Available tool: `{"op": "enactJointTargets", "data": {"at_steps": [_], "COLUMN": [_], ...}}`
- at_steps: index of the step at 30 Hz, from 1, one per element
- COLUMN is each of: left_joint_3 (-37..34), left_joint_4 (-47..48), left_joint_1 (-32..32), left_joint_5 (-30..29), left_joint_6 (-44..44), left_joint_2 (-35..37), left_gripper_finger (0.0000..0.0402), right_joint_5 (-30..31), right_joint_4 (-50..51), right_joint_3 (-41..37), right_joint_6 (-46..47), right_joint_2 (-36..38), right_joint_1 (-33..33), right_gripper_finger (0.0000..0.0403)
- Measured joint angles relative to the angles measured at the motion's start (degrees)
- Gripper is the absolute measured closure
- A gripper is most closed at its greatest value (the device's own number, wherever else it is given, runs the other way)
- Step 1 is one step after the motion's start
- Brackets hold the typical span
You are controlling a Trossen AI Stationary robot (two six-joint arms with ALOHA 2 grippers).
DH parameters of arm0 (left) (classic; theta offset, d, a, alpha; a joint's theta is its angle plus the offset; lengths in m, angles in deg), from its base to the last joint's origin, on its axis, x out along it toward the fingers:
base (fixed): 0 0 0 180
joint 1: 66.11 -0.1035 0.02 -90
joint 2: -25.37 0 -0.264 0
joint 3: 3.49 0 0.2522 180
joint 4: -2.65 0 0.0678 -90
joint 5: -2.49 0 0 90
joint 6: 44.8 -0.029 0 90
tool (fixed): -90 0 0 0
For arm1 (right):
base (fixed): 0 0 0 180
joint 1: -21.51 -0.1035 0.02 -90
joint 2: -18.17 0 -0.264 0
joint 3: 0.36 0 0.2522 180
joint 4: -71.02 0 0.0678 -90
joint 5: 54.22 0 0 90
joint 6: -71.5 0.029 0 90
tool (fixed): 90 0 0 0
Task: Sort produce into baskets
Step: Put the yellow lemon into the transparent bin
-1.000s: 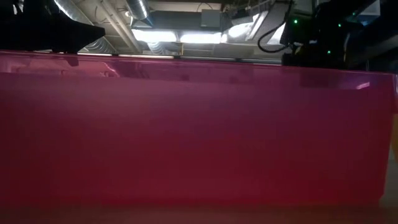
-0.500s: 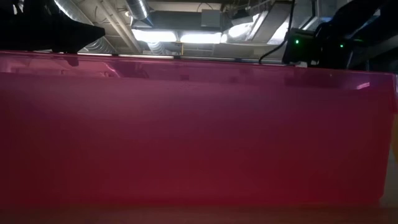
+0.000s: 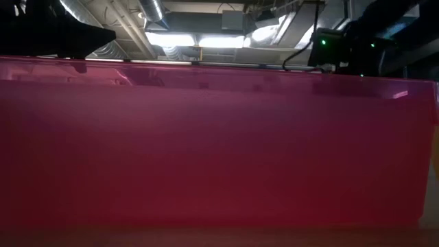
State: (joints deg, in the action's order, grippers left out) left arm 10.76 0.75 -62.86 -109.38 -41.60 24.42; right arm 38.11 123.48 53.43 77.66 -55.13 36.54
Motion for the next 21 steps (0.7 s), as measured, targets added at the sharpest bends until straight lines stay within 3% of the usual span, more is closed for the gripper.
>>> {"op": "enactJointTargets", "data": {"at_steps": [5, 13, 21], "left_joint_3": [0.0, 0.0, 0.0], "left_joint_4": [0.0, 0.0, 0.0], "left_joint_1": [0.0, 0.0, 0.0], "left_joint_5": [0.0, 0.0, 0.0], "left_joint_6": [0.3, 0.7, 0.8], "left_joint_2": [0.0, 0.0, 0.0], "left_gripper_finger": [0.0394, 0.0394, 0.0394], "right_joint_5": [1.1, 11.8, 14.4], "right_joint_4": [8.1, 20.0, 24.6], "right_joint_3": [6.3, 14.9, 16.5], "right_joint_6": [-0.5, -0.5, -2.2], "right_joint_2": [0.0, 0.0, 0.1], "right_joint_1": [0.0, 0.4, 9.3], "right_gripper_finger": [0.0099, 0.0115, 0.0135]}}
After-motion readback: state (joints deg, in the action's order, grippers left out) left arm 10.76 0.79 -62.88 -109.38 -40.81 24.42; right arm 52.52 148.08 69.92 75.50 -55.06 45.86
